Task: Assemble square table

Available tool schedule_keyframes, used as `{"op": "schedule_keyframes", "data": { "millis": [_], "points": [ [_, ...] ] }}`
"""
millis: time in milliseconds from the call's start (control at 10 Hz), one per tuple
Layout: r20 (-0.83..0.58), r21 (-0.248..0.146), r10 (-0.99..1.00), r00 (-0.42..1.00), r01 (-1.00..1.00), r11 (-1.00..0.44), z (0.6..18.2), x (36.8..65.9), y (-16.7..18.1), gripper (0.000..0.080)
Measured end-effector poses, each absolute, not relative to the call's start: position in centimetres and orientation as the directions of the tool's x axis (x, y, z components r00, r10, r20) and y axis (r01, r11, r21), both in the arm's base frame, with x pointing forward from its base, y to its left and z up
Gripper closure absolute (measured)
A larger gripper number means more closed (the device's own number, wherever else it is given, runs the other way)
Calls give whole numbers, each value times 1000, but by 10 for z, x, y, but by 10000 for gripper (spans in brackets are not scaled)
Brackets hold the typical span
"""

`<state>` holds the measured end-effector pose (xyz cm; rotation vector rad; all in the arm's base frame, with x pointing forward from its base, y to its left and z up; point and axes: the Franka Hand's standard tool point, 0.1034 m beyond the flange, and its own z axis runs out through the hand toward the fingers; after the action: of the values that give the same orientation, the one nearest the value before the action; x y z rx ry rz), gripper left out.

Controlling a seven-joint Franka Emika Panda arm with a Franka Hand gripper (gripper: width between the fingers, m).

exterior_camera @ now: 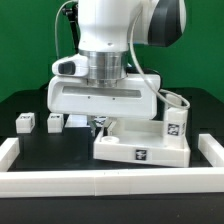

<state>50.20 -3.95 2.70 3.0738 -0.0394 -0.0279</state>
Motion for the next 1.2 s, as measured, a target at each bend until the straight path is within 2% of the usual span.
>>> {"op": "schedule_keyframes", "data": {
  "millis": [300,900,1000,1200],
  "points": [
    [-40,101,292,955,295,-950,23,523,-27,735],
    [-81,98,581,810,586,-804,24,524,-37,736],
    [-91,92,646,758,652,-753,23,524,-36,736],
    [-127,84,815,565,825,-559,25,532,-25,736]
  ]
}}
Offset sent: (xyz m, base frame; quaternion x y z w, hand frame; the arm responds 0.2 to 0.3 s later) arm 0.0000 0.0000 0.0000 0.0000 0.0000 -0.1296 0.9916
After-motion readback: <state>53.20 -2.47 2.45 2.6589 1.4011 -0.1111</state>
